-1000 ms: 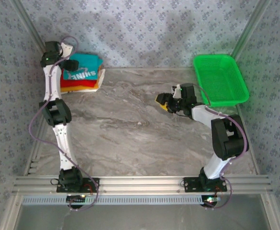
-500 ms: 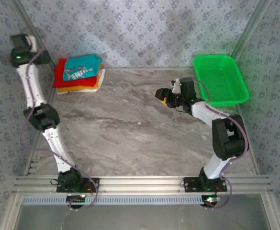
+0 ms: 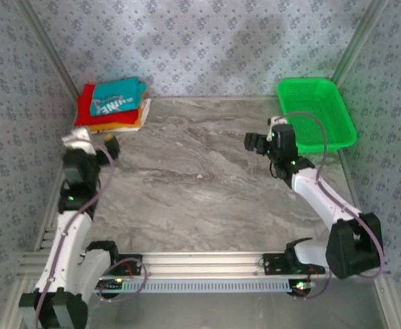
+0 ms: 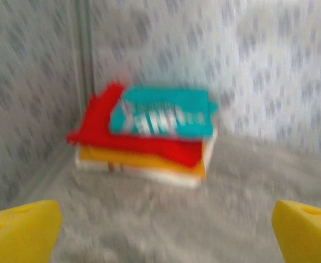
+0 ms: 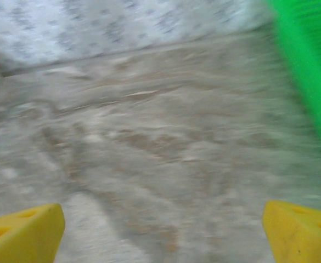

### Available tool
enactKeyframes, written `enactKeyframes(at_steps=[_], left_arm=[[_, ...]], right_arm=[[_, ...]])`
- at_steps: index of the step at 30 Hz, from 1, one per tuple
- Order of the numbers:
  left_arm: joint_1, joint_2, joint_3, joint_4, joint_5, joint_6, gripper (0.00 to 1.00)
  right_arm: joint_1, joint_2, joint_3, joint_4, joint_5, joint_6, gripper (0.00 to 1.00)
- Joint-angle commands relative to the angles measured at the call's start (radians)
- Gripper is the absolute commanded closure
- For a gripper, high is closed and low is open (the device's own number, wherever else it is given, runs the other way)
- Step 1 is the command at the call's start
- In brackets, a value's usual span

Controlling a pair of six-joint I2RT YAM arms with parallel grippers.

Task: Fold and stack the t-shirts

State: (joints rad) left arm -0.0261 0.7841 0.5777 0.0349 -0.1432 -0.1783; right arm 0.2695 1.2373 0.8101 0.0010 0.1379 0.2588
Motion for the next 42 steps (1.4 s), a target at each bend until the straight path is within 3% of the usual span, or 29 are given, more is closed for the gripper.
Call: enactKeyframes(at_steps=[1,4,12,15,20,26,31,39,42], left_arm=[[-0.061,-0.02,-0.151,0.167,-0.156,0.066,0.02],[-0.062,0.025,-0.221,0.215,-0.114,0.099,0.02],[-0.043,0.352,-0.269,0.598,-0.045,0.119,0.02],[-0.028,0.45,-0.273,0.686,-0.059,0.116,0.02],[-0.006,0.495,-0.318,0.816,0.016,0.155,0.02],[0.039,0.616,-0.374,1.046,0.086,0.15,0.02],[0.042,0.762,-0.376,1.201,0.135,0.164,0.02],[0.053,0.748,-0.21,0.868,0.184,0.177,0.02],[0.06,0.75,-0.165,0.781,0.166,0.159,0.02]], right_arm=[[-0.015,-0.049,-0.168,0.14,0.272,-0.177,0.03],[-0.044,-0.047,-0.272,0.284,0.293,-0.202,0.0],[-0.16,0.122,-0.327,0.489,0.207,-0.236,0.0],[-0.213,0.148,-0.399,0.672,0.101,-0.303,0.0],[-0.286,0.185,-0.534,0.939,-0.009,-0.258,0.0],[-0.281,0.26,-0.541,1.017,-0.125,-0.31,0.0],[-0.285,0.275,-0.559,1.061,-0.14,-0.308,0.0],[-0.347,0.287,-0.46,0.898,-0.201,-0.253,0.0],[-0.33,0.292,-0.425,0.831,-0.163,-0.265,0.0]])
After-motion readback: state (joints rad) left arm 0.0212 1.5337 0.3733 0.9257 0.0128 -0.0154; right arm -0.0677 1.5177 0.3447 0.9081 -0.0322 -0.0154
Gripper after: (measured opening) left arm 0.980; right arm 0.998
